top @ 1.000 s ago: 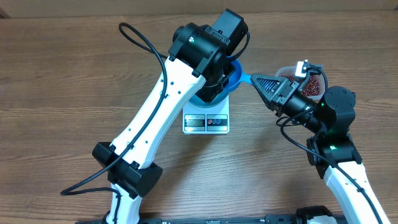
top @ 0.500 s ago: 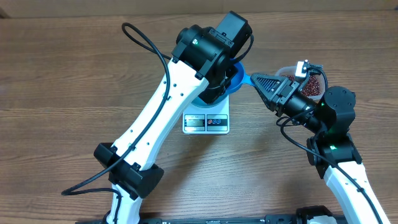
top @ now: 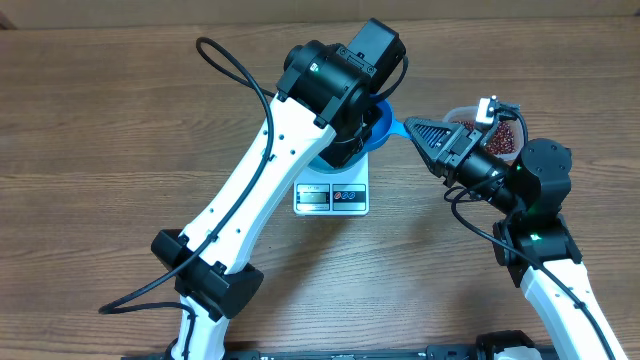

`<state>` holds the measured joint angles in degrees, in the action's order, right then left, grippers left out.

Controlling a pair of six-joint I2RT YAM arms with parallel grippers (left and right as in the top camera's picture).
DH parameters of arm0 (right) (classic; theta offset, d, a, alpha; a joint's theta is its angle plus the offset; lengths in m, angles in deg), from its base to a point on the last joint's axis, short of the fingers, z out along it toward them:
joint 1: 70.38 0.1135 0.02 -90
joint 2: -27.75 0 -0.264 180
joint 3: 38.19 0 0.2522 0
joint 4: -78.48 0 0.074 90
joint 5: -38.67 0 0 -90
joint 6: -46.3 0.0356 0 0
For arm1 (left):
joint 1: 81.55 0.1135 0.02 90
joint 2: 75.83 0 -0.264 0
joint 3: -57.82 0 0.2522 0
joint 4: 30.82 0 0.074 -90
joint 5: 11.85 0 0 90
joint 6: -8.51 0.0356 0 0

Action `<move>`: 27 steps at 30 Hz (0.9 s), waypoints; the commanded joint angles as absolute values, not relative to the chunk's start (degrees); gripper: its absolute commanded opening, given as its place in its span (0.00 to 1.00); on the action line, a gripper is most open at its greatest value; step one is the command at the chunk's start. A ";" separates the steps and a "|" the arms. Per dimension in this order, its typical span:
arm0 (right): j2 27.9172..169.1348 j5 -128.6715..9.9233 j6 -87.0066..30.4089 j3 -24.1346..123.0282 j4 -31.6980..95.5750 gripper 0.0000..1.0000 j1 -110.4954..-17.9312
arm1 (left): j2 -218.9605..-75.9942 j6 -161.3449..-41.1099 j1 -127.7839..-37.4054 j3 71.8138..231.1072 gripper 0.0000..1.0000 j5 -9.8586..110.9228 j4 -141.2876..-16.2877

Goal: Scoop item into bowl and weigh 150g on scale
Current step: 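Close the right gripper on the scoop rim, taking it from the left gripper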

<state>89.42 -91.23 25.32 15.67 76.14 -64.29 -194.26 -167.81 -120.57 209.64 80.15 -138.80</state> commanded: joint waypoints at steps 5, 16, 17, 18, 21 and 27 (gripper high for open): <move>89.51 -89.74 25.25 16.74 76.36 0.22 -63.96 | -194.66 -170.11 -120.94 210.80 0.04 82.71 -139.30; 89.51 -89.77 25.23 16.74 76.36 0.15 -63.96 | -194.66 -170.68 -120.94 210.80 0.04 83.03 -139.23; 89.51 -89.74 25.25 16.74 76.36 0.13 -63.96 | -194.66 -170.68 -120.94 210.80 0.04 83.03 -139.23; 89.51 -89.77 25.25 16.74 76.36 0.13 -63.96 | -194.66 -170.68 -120.94 210.80 0.04 83.01 -139.23; 89.51 -89.74 25.25 16.74 76.36 0.09 -63.96 | -194.66 -170.70 -120.96 210.80 0.04 82.99 -139.23; 89.51 -89.74 25.25 16.74 76.36 0.04 -63.96 | -194.66 -170.68 -120.96 210.80 0.04 82.99 -139.28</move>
<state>89.42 -90.07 25.49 15.67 76.32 -64.29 -194.26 -169.69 -120.57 209.64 81.87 -139.30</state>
